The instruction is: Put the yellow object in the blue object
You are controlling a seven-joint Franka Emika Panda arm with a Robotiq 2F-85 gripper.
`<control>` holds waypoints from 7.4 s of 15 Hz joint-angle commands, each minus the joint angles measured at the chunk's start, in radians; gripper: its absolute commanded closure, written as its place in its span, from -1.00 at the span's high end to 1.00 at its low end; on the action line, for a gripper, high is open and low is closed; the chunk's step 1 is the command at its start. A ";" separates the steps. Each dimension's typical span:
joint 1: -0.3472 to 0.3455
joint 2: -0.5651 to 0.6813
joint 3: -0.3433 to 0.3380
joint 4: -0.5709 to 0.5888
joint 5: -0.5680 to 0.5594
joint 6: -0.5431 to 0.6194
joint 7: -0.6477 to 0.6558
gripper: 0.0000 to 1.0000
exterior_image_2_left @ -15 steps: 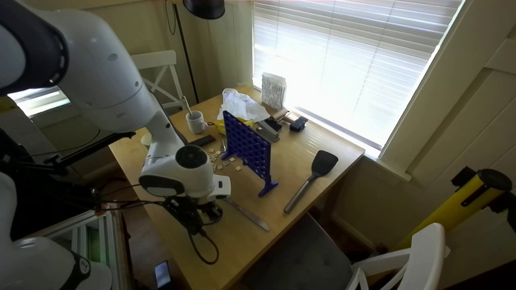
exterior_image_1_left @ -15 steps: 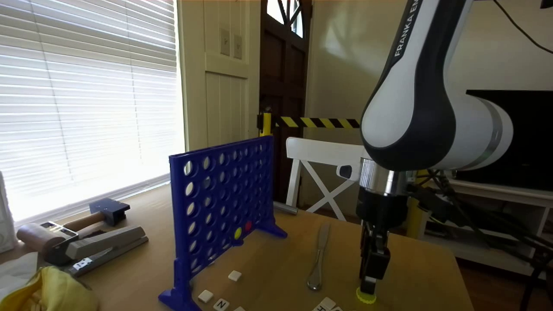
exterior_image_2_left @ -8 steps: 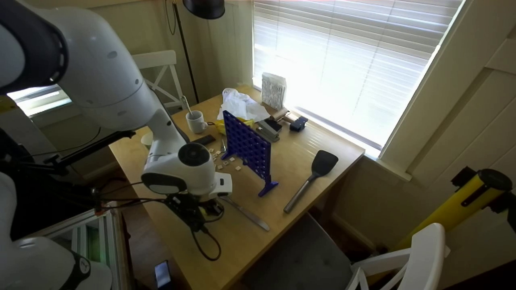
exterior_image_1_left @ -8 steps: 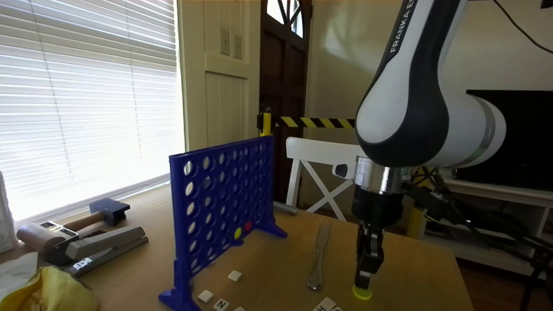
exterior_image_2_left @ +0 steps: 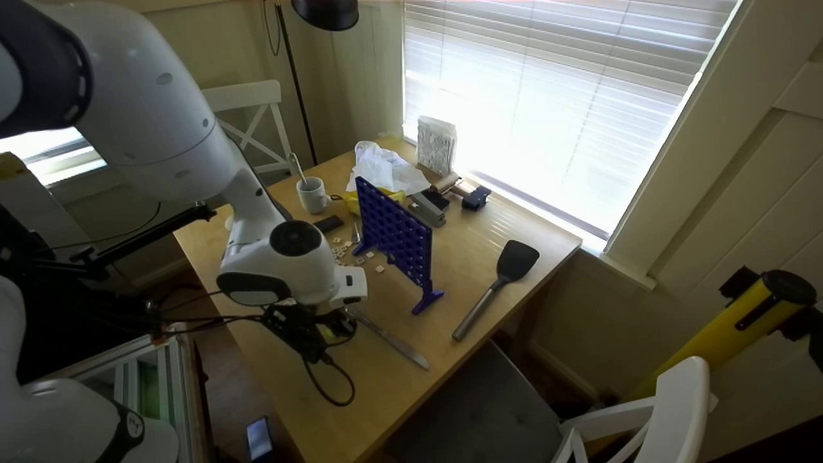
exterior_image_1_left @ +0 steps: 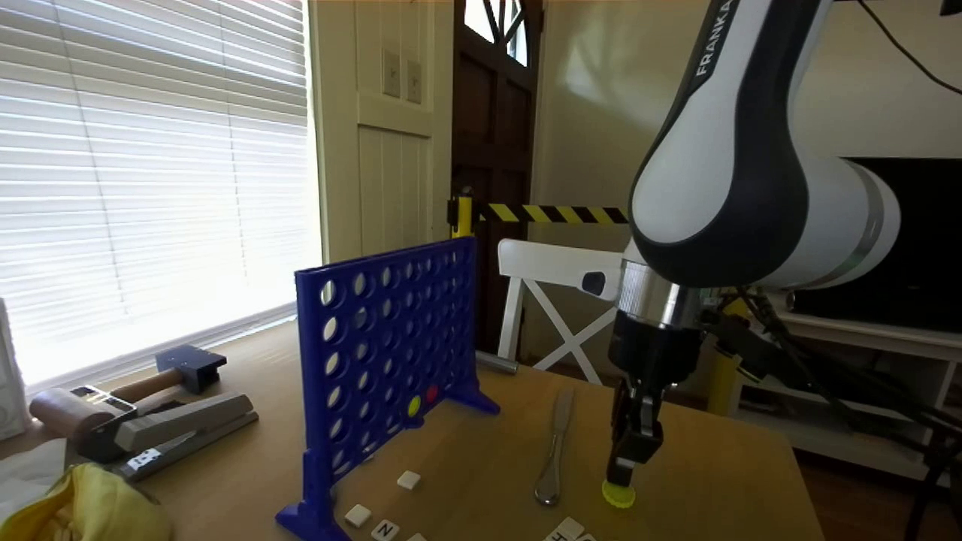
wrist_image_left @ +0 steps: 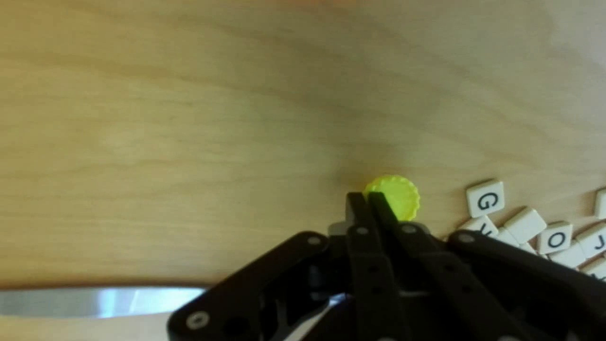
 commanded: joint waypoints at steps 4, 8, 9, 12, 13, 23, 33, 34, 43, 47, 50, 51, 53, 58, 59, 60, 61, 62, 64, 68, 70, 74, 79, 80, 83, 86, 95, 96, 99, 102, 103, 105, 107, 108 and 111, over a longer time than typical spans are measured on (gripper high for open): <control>0.242 -0.101 -0.103 -0.043 0.049 0.178 -0.164 -0.98; 0.421 -0.121 -0.216 -0.033 0.101 0.239 -0.361 -0.98; 0.465 -0.151 -0.243 -0.059 0.106 0.254 -0.402 -0.98; 0.589 -0.173 -0.318 -0.043 0.202 0.284 -0.612 -0.98; 0.624 -0.196 -0.334 -0.059 0.227 0.304 -0.674 -0.98; 0.777 -0.292 -0.338 -0.032 0.447 0.492 -1.120 -0.91; 0.767 -0.293 -0.354 -0.007 0.427 0.579 -1.159 -0.98; 0.766 -0.303 -0.358 0.002 0.429 0.606 -1.179 -0.98; 0.755 -0.365 -0.391 0.065 0.358 0.698 -1.178 -0.98; 0.746 -0.368 -0.407 0.096 0.285 0.693 -1.146 -0.98; 0.754 -0.355 -0.407 0.099 0.292 0.693 -1.146 -0.91; 0.752 -0.355 -0.409 0.099 0.287 0.693 -1.144 -0.91; 0.751 -0.355 -0.409 0.099 0.283 0.693 -1.144 -0.91; 0.751 -0.355 -0.409 0.099 0.280 0.693 -1.143 -0.91; 0.751 -0.355 -0.409 0.099 0.280 0.693 -1.143 -0.91; 0.751 -0.355 -0.409 0.099 0.280 0.693 -1.143 -0.91; 0.749 -0.342 -0.411 0.100 0.257 0.710 -1.131 -0.98; 0.747 -0.333 -0.414 0.097 0.214 0.731 -1.108 -0.98; 0.610 -0.305 -0.292 0.097 0.127 0.758 -1.062 -0.98; 0.462 -0.246 -0.199 0.098 -0.064 0.834 -0.892 -0.98; 0.523 -0.277 -0.238 0.096 0.008 0.790 -0.958 -0.91; 0.531 -0.276 -0.242 0.096 0.009 0.790 -0.958 -0.91; 0.370 -0.199 -0.147 0.097 -0.204 0.904 -0.809 -0.98; 0.353 -0.182 -0.144 0.097 -0.245 0.930 -0.781 -0.98; 0.319 -0.136 -0.151 0.095 -0.310 0.974 -0.740 -0.98; 0.300 -0.097 -0.161 0.095 -0.352 0.992 -0.704 -0.98; 0.287 -0.033 -0.184 0.095 -0.424 1.014 -0.627 -0.98; 0.287 -0.030 -0.185 0.094 -0.428 1.014 -0.619 -0.98; 0.283 -0.029 -0.190 0.088 -0.453 1.007 -0.591 -0.98; 0.279 -0.031 -0.197 0.083 -0.478 1.007 -0.569 -0.98; 0.277 -0.032 -0.198 0.081 -0.485 1.009 -0.562 -0.98; 0.272 -0.033 -0.203 0.077 -0.492 1.010 -0.556 -0.98; 0.268 -0.033 -0.207 0.074 -0.500 1.008 -0.543 -0.98; 0.266 -0.032 -0.209 0.073 -0.504 1.007 -0.538 -0.98; 0.258 -0.032 -0.211 0.066 -0.529 1.000 -0.520 -0.98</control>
